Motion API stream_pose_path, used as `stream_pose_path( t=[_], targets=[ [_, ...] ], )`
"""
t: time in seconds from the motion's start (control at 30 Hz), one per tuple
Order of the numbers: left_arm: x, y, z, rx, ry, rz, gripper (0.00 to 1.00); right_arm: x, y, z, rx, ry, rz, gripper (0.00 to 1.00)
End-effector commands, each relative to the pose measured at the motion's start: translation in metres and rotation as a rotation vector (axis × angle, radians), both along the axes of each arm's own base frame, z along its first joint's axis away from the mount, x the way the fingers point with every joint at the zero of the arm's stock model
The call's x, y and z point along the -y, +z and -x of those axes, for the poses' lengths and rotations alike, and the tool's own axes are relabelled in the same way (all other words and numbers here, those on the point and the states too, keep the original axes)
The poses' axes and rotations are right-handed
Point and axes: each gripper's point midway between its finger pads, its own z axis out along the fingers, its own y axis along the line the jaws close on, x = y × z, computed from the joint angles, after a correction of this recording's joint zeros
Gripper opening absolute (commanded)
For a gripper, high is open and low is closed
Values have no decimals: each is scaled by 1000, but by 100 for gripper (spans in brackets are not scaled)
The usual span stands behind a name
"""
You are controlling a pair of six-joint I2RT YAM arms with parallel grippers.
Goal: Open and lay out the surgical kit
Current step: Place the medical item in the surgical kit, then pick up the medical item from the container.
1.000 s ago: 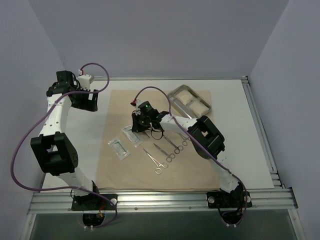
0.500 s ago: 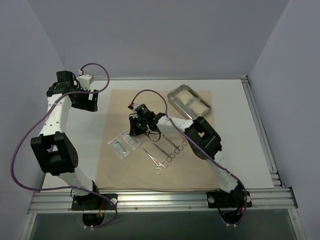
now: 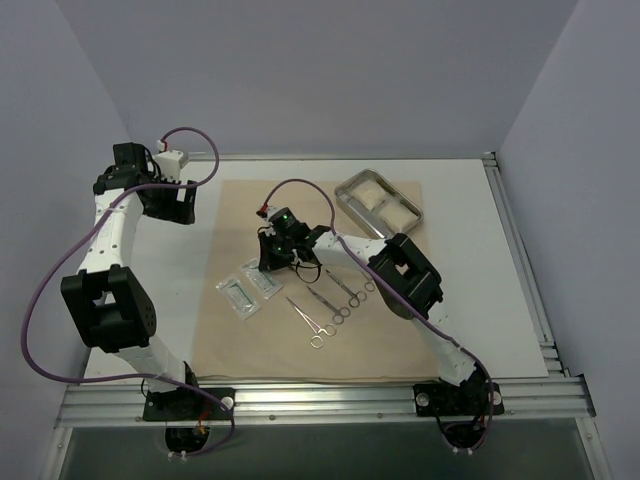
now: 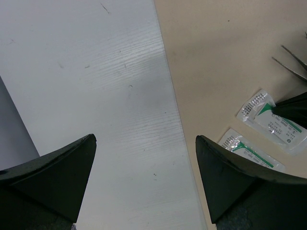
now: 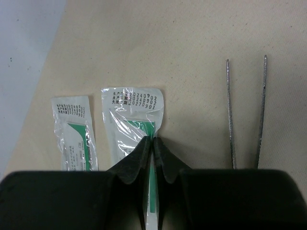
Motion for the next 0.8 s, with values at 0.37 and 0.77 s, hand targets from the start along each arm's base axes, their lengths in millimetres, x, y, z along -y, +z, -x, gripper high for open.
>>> stream_pose_path(
  t=[0.37, 0.77],
  targets=[
    [-3, 24, -3, 79, -7, -26, 94, 14, 64, -33, 103, -36, -41, 23],
    [-3, 24, -5, 76, -4, -21, 94, 195, 180, -150, 370, -300, 90, 43]
  ],
)
